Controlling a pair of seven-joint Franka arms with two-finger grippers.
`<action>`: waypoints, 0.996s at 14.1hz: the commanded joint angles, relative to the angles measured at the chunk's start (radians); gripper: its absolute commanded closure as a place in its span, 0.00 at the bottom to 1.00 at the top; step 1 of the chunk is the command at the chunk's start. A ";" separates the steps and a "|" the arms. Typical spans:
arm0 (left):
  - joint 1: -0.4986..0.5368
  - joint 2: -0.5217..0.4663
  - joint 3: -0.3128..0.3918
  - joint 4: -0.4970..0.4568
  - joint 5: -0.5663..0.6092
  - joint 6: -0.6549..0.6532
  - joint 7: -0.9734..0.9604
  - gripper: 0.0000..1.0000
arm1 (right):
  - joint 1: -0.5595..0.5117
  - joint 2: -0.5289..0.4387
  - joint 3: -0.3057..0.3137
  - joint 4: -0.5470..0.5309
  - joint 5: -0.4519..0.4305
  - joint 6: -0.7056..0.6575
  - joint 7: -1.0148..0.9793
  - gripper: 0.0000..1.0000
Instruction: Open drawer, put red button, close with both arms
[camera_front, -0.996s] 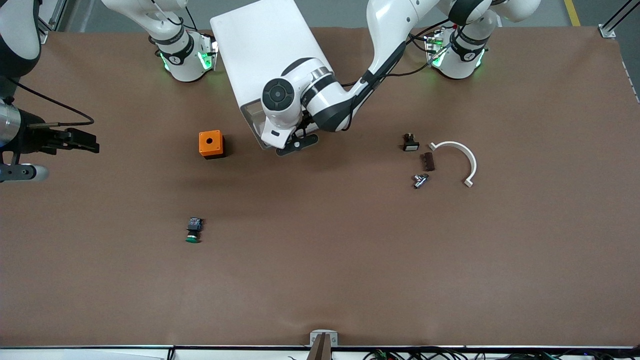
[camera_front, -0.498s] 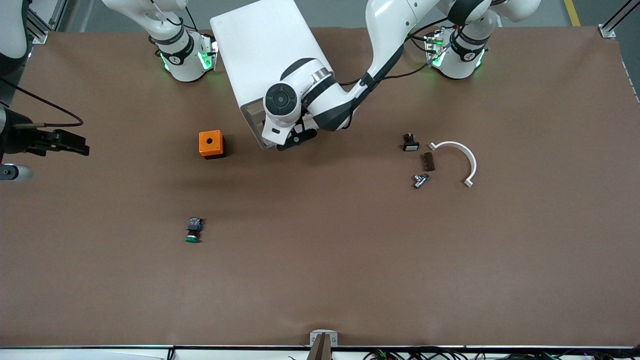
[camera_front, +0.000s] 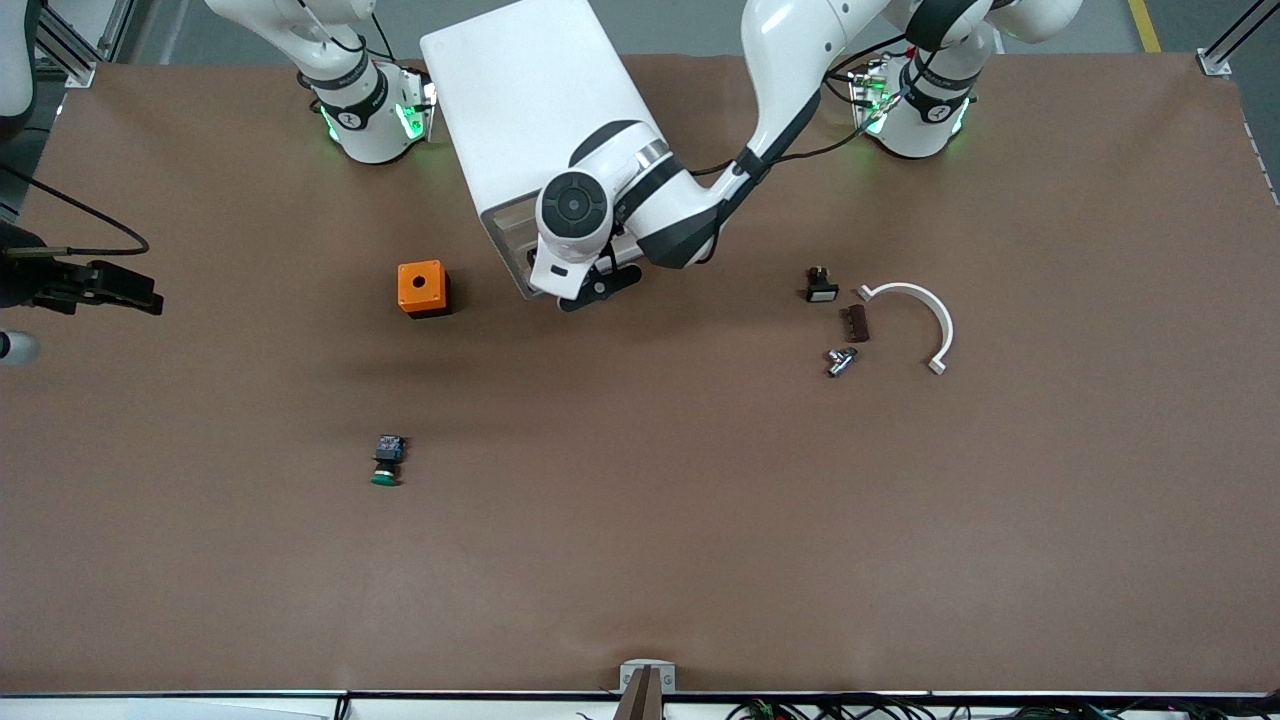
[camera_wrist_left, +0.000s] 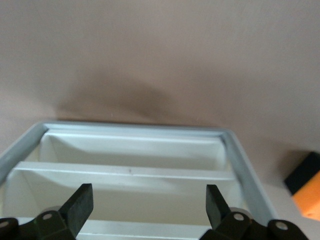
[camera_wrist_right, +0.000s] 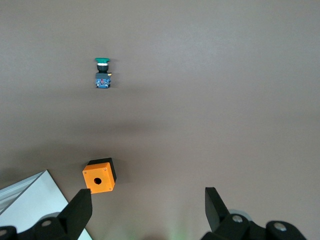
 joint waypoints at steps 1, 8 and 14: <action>0.090 -0.092 0.002 -0.024 0.000 -0.011 0.002 0.01 | -0.001 -0.026 0.010 -0.007 -0.004 -0.019 -0.005 0.00; 0.340 -0.328 0.004 -0.026 0.118 -0.292 0.253 0.01 | 0.024 -0.038 0.007 -0.015 -0.004 -0.019 0.001 0.00; 0.547 -0.448 0.004 -0.036 0.234 -0.511 0.595 0.01 | 0.027 -0.081 0.007 -0.054 -0.004 0.010 0.001 0.00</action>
